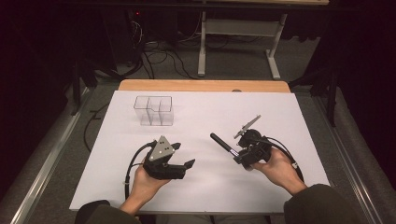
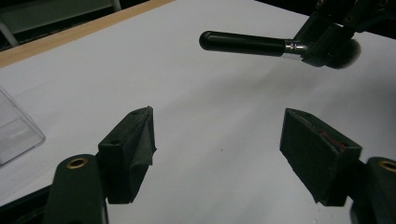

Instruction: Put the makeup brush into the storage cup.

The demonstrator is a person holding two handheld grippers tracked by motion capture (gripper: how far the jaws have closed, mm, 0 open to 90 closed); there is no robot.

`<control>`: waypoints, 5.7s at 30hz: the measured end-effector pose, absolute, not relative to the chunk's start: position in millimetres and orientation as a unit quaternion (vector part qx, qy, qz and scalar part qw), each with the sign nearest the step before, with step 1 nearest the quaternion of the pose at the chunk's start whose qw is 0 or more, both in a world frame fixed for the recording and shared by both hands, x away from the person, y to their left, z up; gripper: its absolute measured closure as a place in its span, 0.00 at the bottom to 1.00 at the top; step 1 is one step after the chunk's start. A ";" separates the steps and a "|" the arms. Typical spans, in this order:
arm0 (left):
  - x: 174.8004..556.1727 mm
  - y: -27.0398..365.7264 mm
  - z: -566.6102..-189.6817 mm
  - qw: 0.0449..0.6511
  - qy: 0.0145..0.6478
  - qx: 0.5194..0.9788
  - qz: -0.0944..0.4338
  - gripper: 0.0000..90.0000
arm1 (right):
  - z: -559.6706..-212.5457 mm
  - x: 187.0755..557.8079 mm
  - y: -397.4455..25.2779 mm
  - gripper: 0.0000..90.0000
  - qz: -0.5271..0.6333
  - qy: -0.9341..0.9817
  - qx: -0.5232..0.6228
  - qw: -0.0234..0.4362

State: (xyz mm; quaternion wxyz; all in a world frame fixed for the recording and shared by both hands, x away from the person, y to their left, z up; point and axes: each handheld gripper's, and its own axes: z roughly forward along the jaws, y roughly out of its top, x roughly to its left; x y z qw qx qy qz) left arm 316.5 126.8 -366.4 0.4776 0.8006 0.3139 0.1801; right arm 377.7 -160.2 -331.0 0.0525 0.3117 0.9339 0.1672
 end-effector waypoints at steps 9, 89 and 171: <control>323.5 119.0 -364.7 0.478 0.310 0.799 0.194 0.30 | -326.3 378.6 -152.6 0.80 0.161 0.939 0.301 0.049; 321.1 91.4 -389.0 0.365 0.228 0.875 0.224 0.28 | -333.6 375.9 -75.6 0.80 0.124 0.969 0.204 -0.066; 313.0 92.2 -376.6 0.361 0.185 0.891 0.205 0.82 | -293.1 391.5 -81.9 0.43 0.275 0.936 0.219 -0.032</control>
